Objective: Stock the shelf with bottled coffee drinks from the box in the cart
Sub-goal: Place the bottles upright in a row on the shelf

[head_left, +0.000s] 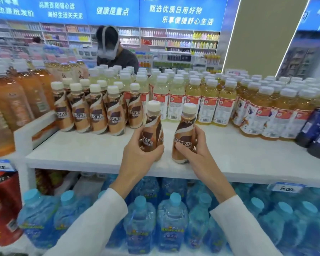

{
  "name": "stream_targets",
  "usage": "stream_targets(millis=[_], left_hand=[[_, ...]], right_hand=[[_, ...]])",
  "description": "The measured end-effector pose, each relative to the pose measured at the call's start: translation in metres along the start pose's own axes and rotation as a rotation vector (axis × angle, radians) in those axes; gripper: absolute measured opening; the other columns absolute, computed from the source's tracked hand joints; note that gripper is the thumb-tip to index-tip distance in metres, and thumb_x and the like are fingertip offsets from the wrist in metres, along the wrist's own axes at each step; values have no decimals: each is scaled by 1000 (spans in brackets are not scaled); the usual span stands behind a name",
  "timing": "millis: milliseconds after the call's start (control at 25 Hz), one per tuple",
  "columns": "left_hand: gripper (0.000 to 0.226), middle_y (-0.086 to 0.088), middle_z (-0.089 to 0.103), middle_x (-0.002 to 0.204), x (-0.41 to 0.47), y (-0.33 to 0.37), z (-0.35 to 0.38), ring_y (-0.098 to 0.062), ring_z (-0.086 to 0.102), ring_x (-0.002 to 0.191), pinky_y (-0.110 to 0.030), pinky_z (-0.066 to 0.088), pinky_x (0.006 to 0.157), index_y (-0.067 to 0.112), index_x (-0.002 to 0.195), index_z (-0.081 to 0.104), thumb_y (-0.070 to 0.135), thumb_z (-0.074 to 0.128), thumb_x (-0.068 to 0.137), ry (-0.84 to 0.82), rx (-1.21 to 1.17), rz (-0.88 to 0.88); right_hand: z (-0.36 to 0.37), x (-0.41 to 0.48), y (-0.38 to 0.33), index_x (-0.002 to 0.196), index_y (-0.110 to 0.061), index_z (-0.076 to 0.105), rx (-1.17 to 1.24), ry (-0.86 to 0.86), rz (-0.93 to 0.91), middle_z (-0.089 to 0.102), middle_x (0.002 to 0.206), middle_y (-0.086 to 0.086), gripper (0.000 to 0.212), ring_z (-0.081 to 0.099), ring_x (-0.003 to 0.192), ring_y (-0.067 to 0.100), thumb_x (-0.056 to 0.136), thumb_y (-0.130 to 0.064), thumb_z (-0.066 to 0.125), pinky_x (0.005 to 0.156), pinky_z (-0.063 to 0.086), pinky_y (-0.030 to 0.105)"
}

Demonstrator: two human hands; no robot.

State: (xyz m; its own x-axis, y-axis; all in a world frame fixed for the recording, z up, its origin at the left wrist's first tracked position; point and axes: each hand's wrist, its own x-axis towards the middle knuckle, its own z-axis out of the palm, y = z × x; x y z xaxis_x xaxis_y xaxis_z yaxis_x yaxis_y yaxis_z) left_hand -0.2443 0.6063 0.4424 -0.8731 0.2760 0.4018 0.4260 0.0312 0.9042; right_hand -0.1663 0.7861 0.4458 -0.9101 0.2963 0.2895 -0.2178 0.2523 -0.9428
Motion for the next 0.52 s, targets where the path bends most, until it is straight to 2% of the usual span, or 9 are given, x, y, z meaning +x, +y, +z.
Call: stream_targets(millis=[120,240,360,440,520], left_hand=[[67,34,69,112,-3,-7,-12,7,67,106,-13,54,88,53,125,54,28,79,67,-74,-16,-20],[63,25,72,112,-3,-8,-18,2,68,105,-21,57,93,43,124,60,15,85,74,-39,28,-37],[64,20,70,111,-6,-3,-12,-2,69,99,-18,56,85,34,123,63,27,94,68,53,122,-55],[66,18,70,111,-8,-1,-8,-3,69,97,-18,55,83,31,121,62,34,96,64,98,148,-54],[67,17,70,112,-8,-1,-6,-3,68,97,-17,54,83,31,121,62,36,96,64,111,153,-58]], right_hand=[[-5,-11,3,150,-42,31,-17,34,18,50,140,-25,92,51,121,-14,72,-50,80,101,44,20],[-7,-13,5,139,-40,47,-75,104,21,61,129,-23,66,58,116,-7,84,-30,81,94,48,20],[-4,-13,4,128,-44,53,-142,127,11,65,118,-29,55,60,111,-10,83,-30,82,84,51,12],[-3,-13,4,132,-41,53,-158,107,11,65,120,-29,56,60,114,-7,85,-30,81,90,51,16],[-3,-11,2,140,-35,50,-161,69,24,64,128,-23,58,59,121,-1,90,-25,77,104,49,28]])
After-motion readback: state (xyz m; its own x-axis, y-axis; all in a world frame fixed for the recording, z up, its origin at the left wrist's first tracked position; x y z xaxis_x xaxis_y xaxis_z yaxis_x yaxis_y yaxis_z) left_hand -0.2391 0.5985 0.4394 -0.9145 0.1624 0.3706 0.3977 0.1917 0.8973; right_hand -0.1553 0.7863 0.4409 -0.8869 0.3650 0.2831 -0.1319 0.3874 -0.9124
